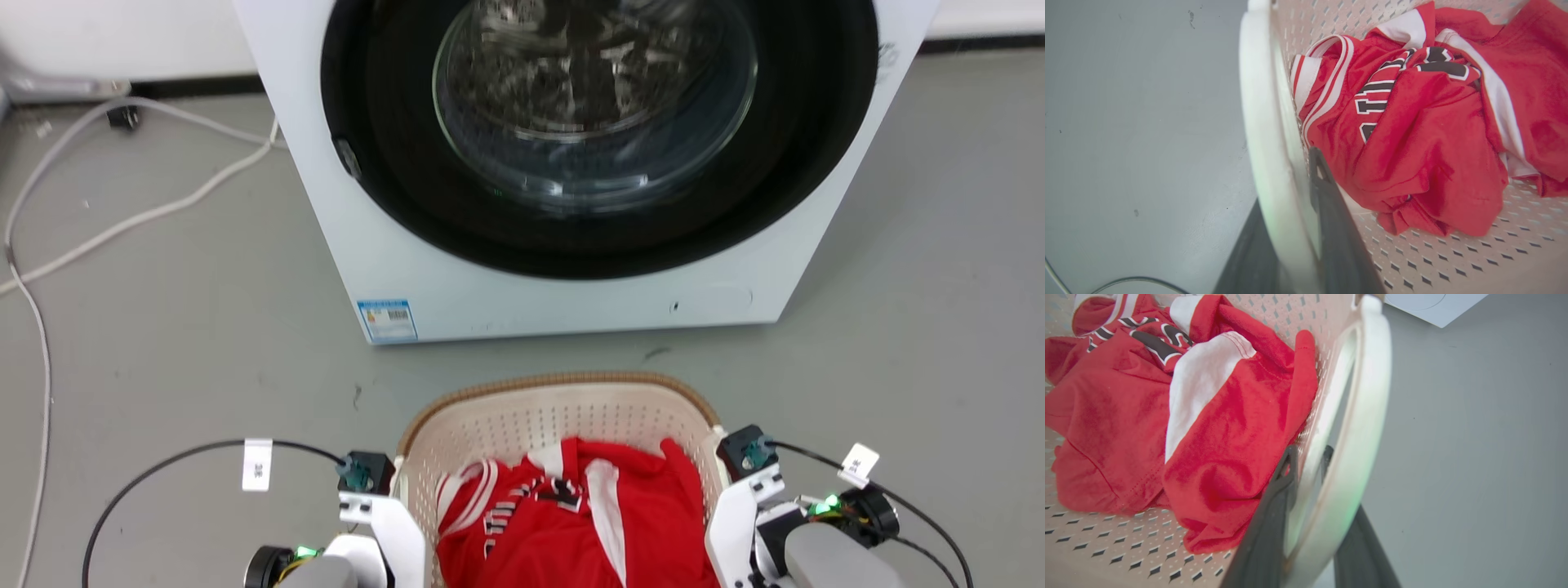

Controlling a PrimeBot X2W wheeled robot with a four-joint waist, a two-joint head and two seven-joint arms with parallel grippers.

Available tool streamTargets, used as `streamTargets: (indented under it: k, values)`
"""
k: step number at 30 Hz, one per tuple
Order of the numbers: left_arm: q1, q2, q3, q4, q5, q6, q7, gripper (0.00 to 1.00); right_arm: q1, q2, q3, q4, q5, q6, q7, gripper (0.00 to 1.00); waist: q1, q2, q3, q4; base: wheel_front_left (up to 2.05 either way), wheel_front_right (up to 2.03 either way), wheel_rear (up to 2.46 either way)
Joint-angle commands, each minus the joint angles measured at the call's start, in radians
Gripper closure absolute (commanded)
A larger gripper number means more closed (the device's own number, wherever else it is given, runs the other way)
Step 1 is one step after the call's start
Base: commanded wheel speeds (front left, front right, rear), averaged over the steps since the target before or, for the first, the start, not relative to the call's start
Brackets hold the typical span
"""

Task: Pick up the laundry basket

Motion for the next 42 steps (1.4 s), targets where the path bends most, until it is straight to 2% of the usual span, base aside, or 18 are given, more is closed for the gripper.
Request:
streamTargets:
  k: [1,21,42]
  values:
    - [0.018,-0.009,-0.02,-0.012,-0.009,-0.014,0.001,1.0,0.017,0.015,0.025,-0.008,0.016,0.004,0.004,1.0,0.0003,-0.0001,-0.052,-0.004,0.0,0.0,0.0]
    - [0.076,0.017,-0.126,0.003,-0.112,-0.013,0.036,1.0,0.066,0.014,0.169,0.003,0.159,0.004,0.066,1.0,0.0003,-0.0001,-0.156,0.002,0.0,0.0,0.0]
    - [0.081,0.028,-0.189,0.018,-0.178,-0.013,0.016,1.0,0.073,0.013,0.246,0.017,0.233,0.004,0.057,1.0,0.0003,-0.0001,-0.171,-0.003,0.0,0.0,0.0]
